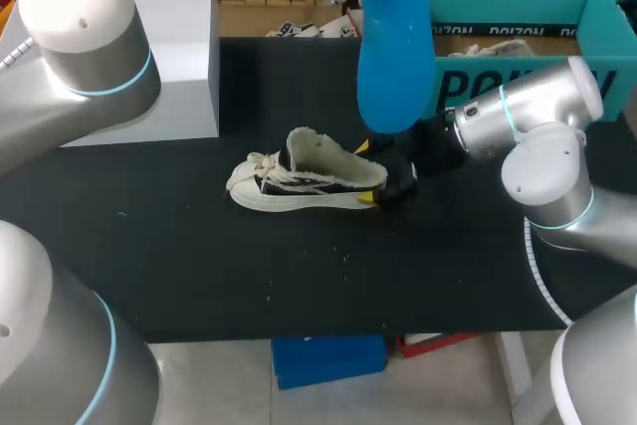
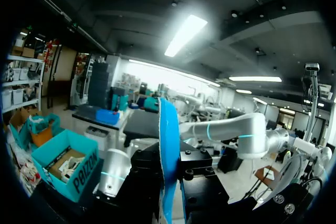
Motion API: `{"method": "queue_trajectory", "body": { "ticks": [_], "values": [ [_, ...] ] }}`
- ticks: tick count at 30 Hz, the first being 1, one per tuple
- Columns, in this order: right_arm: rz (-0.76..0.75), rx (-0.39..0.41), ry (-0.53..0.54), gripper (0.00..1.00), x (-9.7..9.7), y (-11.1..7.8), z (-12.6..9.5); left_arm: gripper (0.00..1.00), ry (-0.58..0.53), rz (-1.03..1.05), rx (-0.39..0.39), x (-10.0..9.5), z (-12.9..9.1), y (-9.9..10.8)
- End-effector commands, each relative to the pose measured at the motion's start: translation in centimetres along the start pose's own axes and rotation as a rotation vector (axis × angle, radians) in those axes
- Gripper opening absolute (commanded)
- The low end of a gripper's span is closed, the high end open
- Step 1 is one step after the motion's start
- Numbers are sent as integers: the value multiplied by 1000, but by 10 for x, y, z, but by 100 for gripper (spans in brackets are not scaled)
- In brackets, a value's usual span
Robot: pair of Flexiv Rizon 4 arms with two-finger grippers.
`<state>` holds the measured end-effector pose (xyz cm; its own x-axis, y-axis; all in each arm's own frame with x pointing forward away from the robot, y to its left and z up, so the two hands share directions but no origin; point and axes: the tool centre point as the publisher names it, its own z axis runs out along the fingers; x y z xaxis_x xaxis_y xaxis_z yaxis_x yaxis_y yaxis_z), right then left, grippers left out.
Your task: Take the shoe out of the shoebox, open the shoe tongue, remove and reinsert the insole, then place the shoe into the shoebox
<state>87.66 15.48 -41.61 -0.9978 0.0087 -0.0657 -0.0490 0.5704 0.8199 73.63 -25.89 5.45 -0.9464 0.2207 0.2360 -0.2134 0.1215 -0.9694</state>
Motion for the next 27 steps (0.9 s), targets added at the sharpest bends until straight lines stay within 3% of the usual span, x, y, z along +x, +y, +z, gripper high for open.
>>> {"method": "queue_trajectory", "body": {
  "ticks": [1, 5, 10, 17, 23, 27],
  "values": [
    [2, 4, 8, 100, -2, 0, 2, 0, -5, 1, 2, 0, 2, 1],
    [-5, 76, 25, 100, -4, 4, -11, 0, -5, 1, 2, 0, 2, 1],
    [-4, 345, 75, 100, -11, 14, -35, 0, -5, 1, 2, 0, 2, 1],
    [13, 612, 88, 100, -21, 25, -49, 0, -5, 1, 2, 0, 2, 1],
    [9, 770, 87, 100, -29, 31, -41, 0, -5, 1, 2, 0, 2, 1],
    [6, 804, 72, 100, -35, 37, -31, 0, -5, 1, 2, 0, 2, 1]
  ]
}}
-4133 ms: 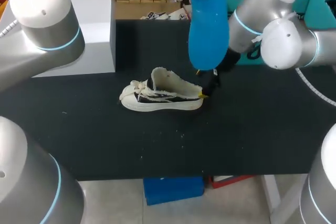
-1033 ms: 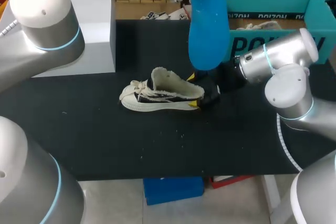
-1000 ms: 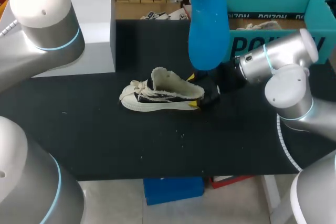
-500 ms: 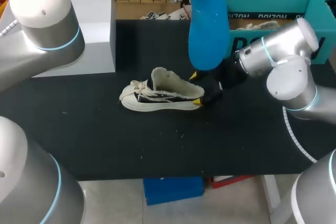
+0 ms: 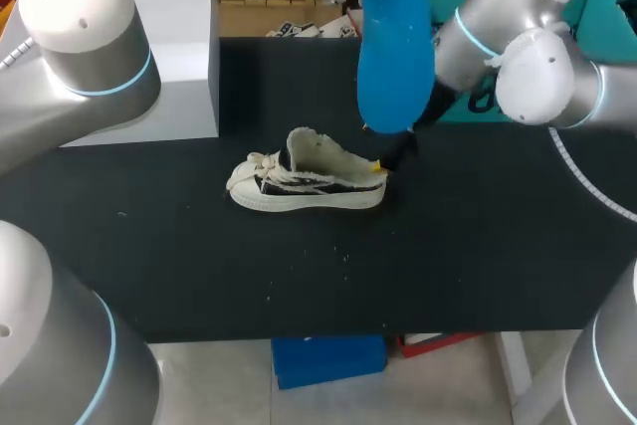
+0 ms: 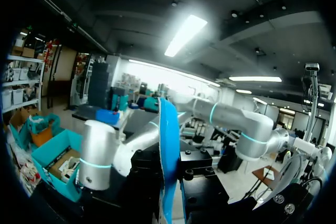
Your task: Take the shoe out of the shoebox, open the shoe tongue, remove and reinsert the insole, then place the shoe into the shoebox
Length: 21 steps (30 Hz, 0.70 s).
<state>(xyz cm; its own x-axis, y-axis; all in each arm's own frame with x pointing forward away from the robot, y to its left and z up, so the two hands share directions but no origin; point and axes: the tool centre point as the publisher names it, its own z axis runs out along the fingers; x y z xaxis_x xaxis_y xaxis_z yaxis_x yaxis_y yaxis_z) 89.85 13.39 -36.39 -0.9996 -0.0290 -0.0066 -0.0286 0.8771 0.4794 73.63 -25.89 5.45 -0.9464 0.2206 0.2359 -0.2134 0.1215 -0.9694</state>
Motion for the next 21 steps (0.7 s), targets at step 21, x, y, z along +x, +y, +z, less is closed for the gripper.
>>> {"method": "queue_trajectory", "body": {
  "ticks": [21],
  "values": [
    [-57, 455, 51, 100, -35, 54, 42, 0, -5, 1, 2, 0, 2, 1]
  ]
}}
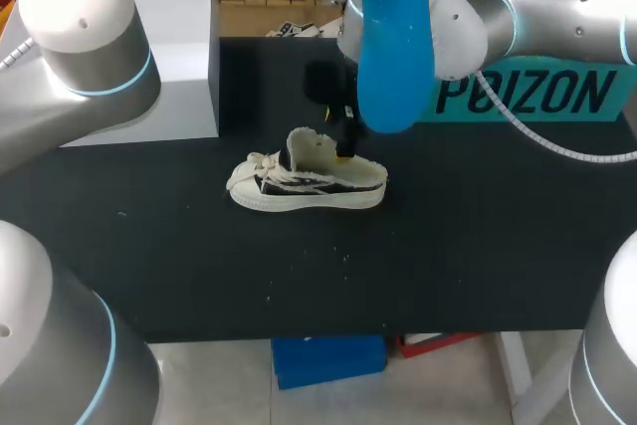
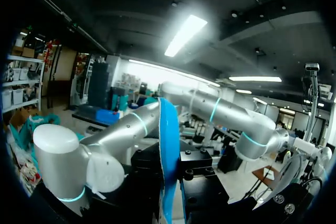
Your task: Take the shoe out of the shoebox, open the shoe tongue, remove and reinsert the insole, then place the shoe into the shoebox
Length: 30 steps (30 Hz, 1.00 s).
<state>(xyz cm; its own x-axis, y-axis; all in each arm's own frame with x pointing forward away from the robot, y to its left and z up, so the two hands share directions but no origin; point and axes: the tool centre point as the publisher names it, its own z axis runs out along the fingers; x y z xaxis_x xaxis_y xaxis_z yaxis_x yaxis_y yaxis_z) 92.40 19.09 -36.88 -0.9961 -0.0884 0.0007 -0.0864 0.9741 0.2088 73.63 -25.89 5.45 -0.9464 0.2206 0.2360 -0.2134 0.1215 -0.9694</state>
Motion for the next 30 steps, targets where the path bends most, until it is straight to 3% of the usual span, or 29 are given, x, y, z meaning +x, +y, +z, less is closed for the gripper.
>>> {"method": "queue_trajectory", "body": {
  "ticks": [1, 13, 14, 16, 30],
  "values": [
    [-8, 182, 32, 100, -9, 10, 9, 0, -5, 1, 2, 0, 2, 1],
    [27, 232, 30, 99, -9, 6, 13, 0, -5, 1, 2, 0, 2, 1],
    [29, 237, 33, 36, -9, 6, 15, 0, -5, 1, 2, 0, 2, 1],
    [26, 241, 42, 0, -7, 7, 18, 0, -5, 1, 2, 0, 2, 1],
    [26, 241, 42, 0, -7, 7, 18, 0, -5, 1, 2, 0, 2, 1]
  ]
}}
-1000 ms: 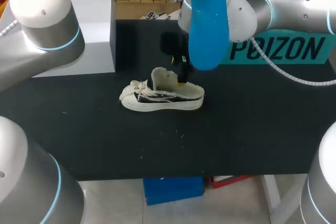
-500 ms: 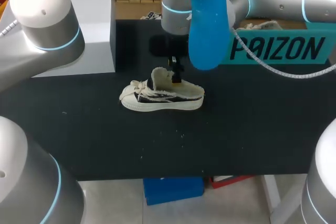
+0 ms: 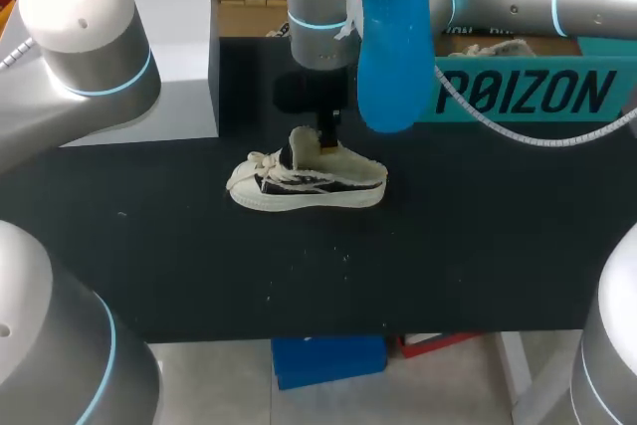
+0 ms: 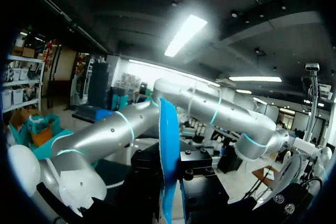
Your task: Take the shoe out of the shoebox, open the shoe tongue, remove and reinsert the insole, then place the shoe into the shoebox
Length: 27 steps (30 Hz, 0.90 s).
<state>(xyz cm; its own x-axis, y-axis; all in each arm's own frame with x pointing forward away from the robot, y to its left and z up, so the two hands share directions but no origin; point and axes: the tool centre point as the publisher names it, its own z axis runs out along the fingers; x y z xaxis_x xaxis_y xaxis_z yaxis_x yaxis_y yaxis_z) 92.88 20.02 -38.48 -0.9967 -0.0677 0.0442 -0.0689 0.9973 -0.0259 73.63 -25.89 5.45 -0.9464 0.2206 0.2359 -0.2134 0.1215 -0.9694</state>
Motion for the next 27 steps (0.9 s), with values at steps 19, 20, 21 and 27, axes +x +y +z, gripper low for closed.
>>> {"method": "queue_trajectory", "body": {
  "ticks": [19, 20, 21, 27],
  "values": [
    [478, -57, 53, 0, -11, -52, -36, 0, -5, 1, 2, 0, 2, 1],
    [524, -56, 62, 0, -11, -57, -38, 0, -5, 1, 2, 0, 2, 1],
    [556, -55, 61, 0, -11, -61, -39, 0, -5, 1, 2, 0, 2, 1],
    [981, -47, 97, 0, -10, -89, -43, 0, -5, 1, 2, 0, 2, 1]
  ]
}}
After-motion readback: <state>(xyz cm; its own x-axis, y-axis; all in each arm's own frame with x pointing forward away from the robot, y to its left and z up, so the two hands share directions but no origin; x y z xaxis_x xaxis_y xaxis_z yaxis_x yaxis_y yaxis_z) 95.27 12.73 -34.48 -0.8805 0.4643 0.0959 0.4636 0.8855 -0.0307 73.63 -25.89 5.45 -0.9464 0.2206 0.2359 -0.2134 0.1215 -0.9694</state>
